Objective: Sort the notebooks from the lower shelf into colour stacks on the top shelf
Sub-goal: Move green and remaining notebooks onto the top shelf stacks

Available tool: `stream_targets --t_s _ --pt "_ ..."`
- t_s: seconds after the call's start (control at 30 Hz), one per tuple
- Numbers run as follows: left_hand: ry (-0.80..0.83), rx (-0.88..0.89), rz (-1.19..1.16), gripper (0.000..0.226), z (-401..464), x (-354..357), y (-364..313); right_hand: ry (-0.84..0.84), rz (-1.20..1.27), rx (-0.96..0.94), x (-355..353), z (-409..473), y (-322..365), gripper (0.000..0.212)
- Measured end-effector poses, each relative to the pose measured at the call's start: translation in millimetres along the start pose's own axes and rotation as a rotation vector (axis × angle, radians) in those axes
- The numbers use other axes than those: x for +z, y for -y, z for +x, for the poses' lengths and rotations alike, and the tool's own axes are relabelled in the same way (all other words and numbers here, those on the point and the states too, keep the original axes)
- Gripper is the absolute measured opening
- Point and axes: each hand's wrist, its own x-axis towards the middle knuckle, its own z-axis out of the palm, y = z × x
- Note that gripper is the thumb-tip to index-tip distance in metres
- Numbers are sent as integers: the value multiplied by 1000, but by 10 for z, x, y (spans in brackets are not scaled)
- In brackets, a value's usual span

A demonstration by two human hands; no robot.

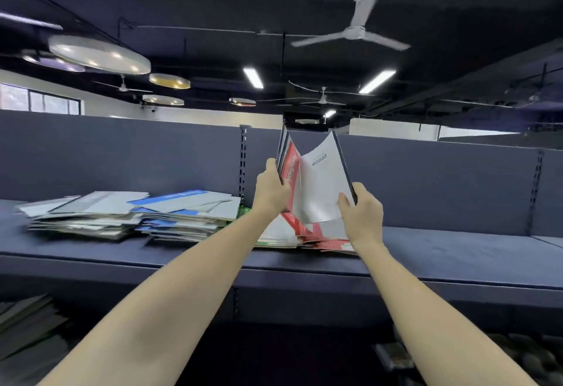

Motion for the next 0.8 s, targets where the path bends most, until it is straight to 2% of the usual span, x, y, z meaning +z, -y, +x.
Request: stream_targets --t_s 0.13,0.23,0.37,0.53,0.7,0.8 --pt "-61 -47 32 16 152 -591 129 -129 79 -40 404 -48 508 14" --pt "-90 -163 -40 21 250 -986 318 -119 98 -119 726 -193 835 20" --pt "-170 -281 -91 20 307 -1461 652 -2 71 -291 1136 -413 1103 24" --pt "-253 -287 -93 18 404 -2037 1039 113 -60 -504 1638 -608 1551 30" --pt "-266 -253 -41 20 510 -2689 1369 230 -84 -590 2173 -784 2261 31" --pt "-310 -257 -27 20 535 -3160 1628 389 -66 -612 2508 -916 2629 41"
